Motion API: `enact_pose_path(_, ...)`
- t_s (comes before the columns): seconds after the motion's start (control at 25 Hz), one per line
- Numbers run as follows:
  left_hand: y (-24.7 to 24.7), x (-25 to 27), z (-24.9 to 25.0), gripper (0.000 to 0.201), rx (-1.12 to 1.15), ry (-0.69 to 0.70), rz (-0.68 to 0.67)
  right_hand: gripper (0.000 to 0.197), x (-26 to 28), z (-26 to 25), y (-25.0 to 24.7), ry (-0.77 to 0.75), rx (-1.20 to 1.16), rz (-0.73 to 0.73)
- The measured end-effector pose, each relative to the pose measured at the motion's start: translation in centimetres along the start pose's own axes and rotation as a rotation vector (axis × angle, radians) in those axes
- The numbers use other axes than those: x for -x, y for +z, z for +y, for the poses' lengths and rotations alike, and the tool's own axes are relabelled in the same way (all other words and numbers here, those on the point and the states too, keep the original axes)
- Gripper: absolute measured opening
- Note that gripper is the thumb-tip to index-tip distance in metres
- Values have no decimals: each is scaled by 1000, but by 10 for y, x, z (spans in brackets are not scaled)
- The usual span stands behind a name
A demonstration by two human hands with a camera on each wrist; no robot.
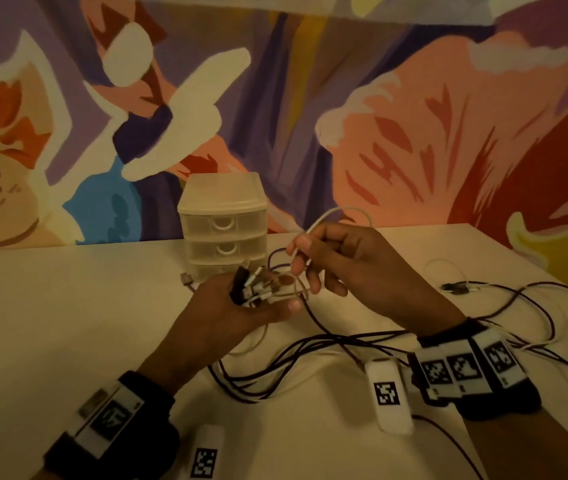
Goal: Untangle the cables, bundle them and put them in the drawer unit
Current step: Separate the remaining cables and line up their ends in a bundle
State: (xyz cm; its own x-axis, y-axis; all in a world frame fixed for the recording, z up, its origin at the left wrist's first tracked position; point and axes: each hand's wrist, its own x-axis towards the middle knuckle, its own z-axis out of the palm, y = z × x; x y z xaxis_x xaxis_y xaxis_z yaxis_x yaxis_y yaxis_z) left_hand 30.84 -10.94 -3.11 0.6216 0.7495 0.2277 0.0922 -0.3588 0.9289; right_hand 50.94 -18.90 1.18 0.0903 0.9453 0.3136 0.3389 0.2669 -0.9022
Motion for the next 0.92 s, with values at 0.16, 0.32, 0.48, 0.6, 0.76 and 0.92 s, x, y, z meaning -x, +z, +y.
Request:
enact_pose_path(0.16,28,-12,1,22,52,38,86,28,-1,1,-1,-30,-87,-1)
enact_pose_path(0.32,16,-17,-4,24,144,-59,372,26,9,7,-25,-66,-112,22)
enact_pose_path(0.48,-12,-20,-17,40,284,-163,383,19,6,31,-41,45,-58,191)
enact_pose_path(0.6,-16,-20,-17,43,315,-149,334,10,-8,54,-22,111,227,63)
enact_pose_path(0.76,-21,-20,-21,66,343,-132,322,32,-28,64,4,20,633,-116)
enact_pose_path(0.92,-24,-19,-20,59,431,-131,346,35,-50,61,11,-36,625,-319)
